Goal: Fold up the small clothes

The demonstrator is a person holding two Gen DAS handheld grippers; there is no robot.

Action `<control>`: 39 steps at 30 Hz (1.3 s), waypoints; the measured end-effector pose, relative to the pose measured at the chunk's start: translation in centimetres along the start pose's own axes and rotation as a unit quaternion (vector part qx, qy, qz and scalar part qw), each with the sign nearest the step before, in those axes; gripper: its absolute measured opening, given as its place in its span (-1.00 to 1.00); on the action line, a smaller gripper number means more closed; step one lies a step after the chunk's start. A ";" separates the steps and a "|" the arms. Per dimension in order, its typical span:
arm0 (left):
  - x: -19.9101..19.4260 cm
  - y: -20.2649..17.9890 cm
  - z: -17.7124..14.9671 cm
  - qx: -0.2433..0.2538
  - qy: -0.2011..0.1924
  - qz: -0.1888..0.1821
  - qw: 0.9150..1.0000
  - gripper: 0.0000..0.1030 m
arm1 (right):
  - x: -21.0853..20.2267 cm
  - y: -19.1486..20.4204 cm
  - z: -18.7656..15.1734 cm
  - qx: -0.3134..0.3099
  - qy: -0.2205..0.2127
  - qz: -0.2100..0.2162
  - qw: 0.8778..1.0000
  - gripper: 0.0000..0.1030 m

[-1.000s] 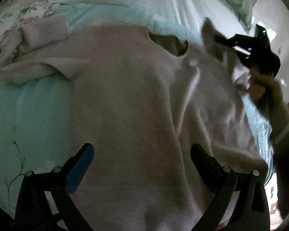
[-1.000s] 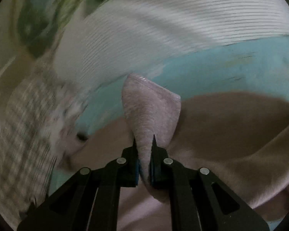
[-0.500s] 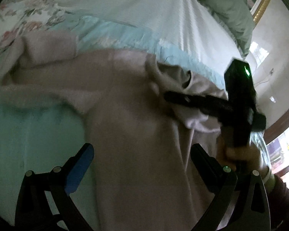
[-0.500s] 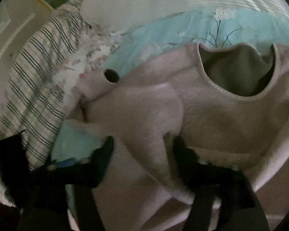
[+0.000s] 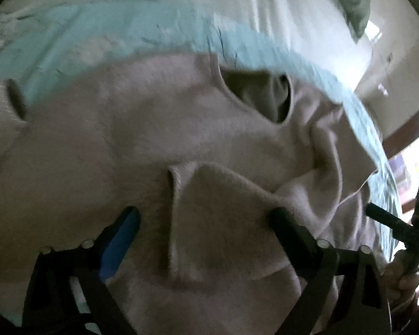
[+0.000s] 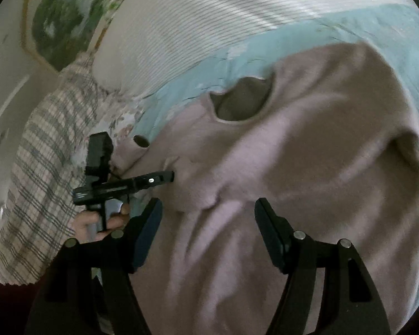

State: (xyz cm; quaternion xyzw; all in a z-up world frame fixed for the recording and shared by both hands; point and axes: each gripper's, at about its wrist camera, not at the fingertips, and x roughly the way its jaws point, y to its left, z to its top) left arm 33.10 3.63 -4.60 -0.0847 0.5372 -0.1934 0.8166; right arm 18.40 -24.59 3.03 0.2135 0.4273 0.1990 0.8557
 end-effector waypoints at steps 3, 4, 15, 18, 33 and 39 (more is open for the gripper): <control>0.4 -1.1 -0.1 0.030 -0.011 0.000 1.000 -0.07 | -1.2 -1.1 -1.0 0.026 -0.006 -0.005 1.000 0.35; 0.3 -1.6 -0.1 0.039 -0.015 -0.006 0.999 -0.70 | -1.6 -1.3 -1.1 0.033 -0.010 -0.005 0.999 0.35; -7.4 2.2 -1.3 -0.014 -0.151 0.097 0.984 -0.97 | -6.6 -3.7 1.1 0.043 -0.073 -0.069 0.994 0.35; -8.2 4.2 -1.6 -0.046 -0.166 0.106 0.979 -0.97 | -7.9 -5.4 3.0 0.050 -0.098 -0.104 0.988 0.36; -6.1 5.7 -2.4 -0.089 -0.150 0.092 0.980 -0.97 | -0.1 -14.8 10.8 0.058 0.003 -0.209 0.976 0.29; -7.8 3.8 -2.3 -0.060 -0.192 0.043 0.979 -0.97 | -2.9 -14.0 11.9 0.039 -0.047 -0.198 0.978 -0.87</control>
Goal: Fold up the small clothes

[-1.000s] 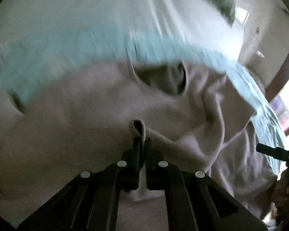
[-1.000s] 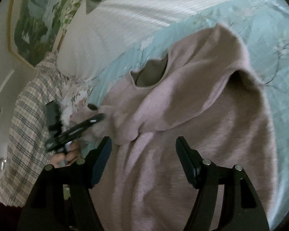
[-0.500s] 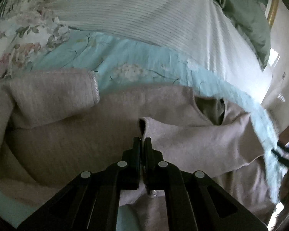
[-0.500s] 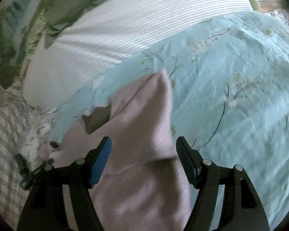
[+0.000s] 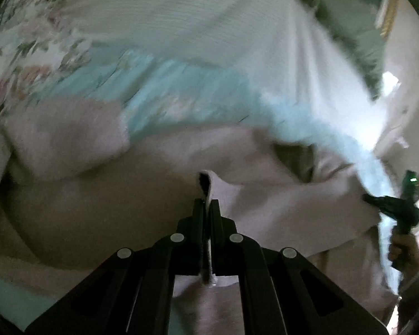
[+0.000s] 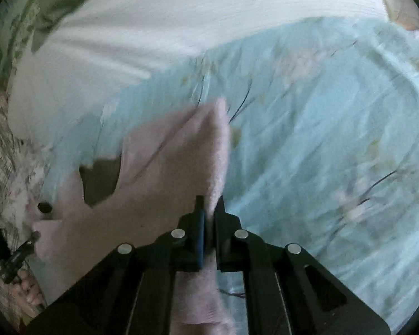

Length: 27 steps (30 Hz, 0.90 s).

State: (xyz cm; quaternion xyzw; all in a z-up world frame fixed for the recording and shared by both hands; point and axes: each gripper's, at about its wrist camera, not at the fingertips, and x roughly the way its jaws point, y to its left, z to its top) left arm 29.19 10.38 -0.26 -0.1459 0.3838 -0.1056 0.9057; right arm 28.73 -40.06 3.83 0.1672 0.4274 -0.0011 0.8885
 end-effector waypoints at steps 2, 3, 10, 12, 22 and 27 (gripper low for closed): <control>-1.4 -0.9 0.3 0.004 -0.041 -0.054 0.998 -0.96 | 0.6 -0.5 -0.4 -0.006 0.005 -0.023 1.000 -0.87; -1.7 -1.4 0.5 0.008 -0.052 -0.062 0.997 -0.96 | 0.9 -0.6 -0.6 -0.007 0.011 -0.028 1.000 -0.87; 2.6 -1.3 -0.5 0.021 0.019 0.012 1.000 -0.96 | -0.6 -0.4 -1.5 0.005 -0.021 -0.120 0.993 -0.71; 3.1 -0.9 -1.0 0.018 0.028 0.019 0.999 -0.96 | -2.2 1.6 -1.8 -0.012 -0.045 -0.093 0.995 -0.48; 1.6 0.6 -2.5 0.014 0.043 0.050 0.998 -0.91 | -1.2 3.5 -5.8 -0.068 0.014 -0.092 0.993 0.19; -3.6 2.0 -2.9 0.024 0.005 0.085 0.996 -0.24 | -5.6 3.6 -7.4 -0.035 -0.001 -0.001 0.999 0.42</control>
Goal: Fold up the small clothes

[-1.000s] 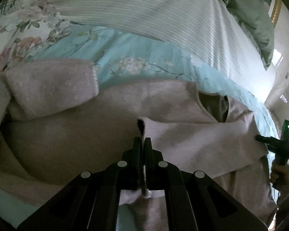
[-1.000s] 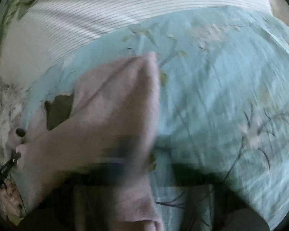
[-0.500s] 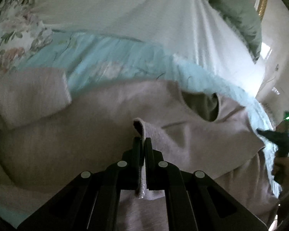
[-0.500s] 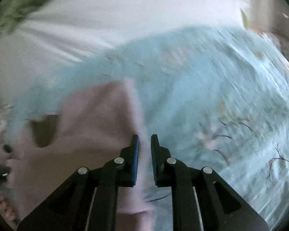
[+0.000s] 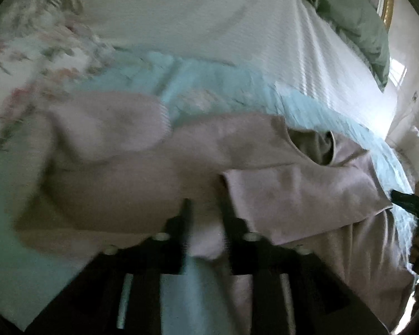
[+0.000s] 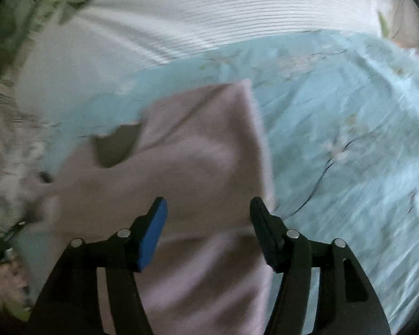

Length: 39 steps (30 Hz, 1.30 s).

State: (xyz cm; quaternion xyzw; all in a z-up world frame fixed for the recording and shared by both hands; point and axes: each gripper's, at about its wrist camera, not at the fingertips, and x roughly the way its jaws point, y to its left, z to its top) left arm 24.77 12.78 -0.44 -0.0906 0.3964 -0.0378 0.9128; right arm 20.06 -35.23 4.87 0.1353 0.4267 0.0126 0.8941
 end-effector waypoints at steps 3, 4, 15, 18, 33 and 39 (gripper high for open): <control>-3.1 1.6 0.1 0.001 -0.032 0.032 0.999 0.17 | -0.9 1.7 -1.9 0.006 0.008 0.054 0.998 0.61; -3.7 2.1 0.3 0.000 -0.037 0.034 0.999 0.24 | -1.3 2.0 -2.7 0.012 0.008 0.074 0.997 0.62; -2.4 6.2 6.8 0.101 -0.034 0.168 0.980 0.70 | 0.3 5.9 -6.7 0.052 0.069 0.145 0.986 0.78; 0.5 7.1 8.4 0.161 0.022 0.172 0.972 0.71 | 0.7 6.2 -6.9 0.057 0.073 0.143 0.985 0.78; 3.0 5.0 6.9 0.161 0.051 0.079 0.982 -0.91 | -0.1 7.8 -7.5 0.036 0.070 0.155 0.985 0.78; -2.8 -1.4 5.8 0.086 -0.039 -0.014 0.995 -0.91 | -1.4 7.4 -7.2 0.045 0.036 0.165 0.985 0.78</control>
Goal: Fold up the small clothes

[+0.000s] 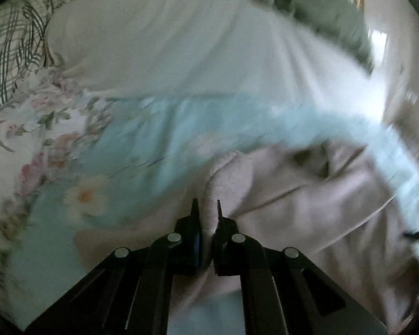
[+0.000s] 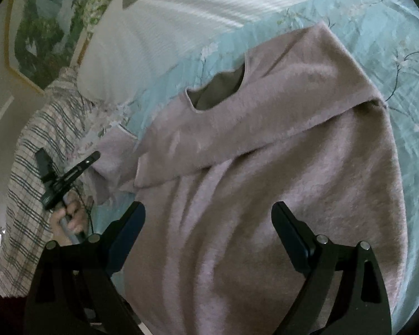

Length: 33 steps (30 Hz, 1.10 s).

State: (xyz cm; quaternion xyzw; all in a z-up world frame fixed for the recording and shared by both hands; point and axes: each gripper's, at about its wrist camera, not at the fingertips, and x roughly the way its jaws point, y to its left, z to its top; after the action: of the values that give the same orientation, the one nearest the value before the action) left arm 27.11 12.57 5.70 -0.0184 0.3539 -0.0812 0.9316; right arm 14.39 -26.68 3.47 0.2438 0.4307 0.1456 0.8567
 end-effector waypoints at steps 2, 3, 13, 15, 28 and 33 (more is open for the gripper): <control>-1.1 -3.0 0.7 -0.022 -0.035 -0.035 0.999 -0.91 | -0.5 -0.2 0.2 0.005 -0.011 0.002 1.000 0.78; -1.4 -4.5 1.0 -0.028 -0.050 -0.046 0.997 -0.91 | -0.8 -0.3 0.3 0.008 -0.016 0.003 1.000 0.78; 6.9 -22.5 1.1 0.036 -0.041 -0.086 0.995 -0.90 | -4.8 -4.1 1.1 0.050 -0.069 -0.029 0.996 0.78; 9.8 -24.7 -0.3 0.053 -0.010 -0.082 0.995 -0.89 | -5.2 -4.9 1.3 0.059 -0.074 -0.035 0.995 0.78; 5.9 -21.9 -6.8 0.056 0.011 -0.043 0.997 0.24 | -1.4 -5.6 5.5 0.065 -0.041 -0.029 0.997 0.78; 2.8 -15.0 -8.8 0.009 -0.001 0.052 0.999 0.24 | 2.0 -4.9 8.0 0.057 -0.014 -0.034 0.998 0.78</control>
State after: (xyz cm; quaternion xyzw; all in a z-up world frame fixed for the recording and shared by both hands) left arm 21.23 -2.46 -1.37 0.0086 0.3527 -0.0361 0.9350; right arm 22.22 -32.23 3.55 0.2798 0.4341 0.0879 0.8518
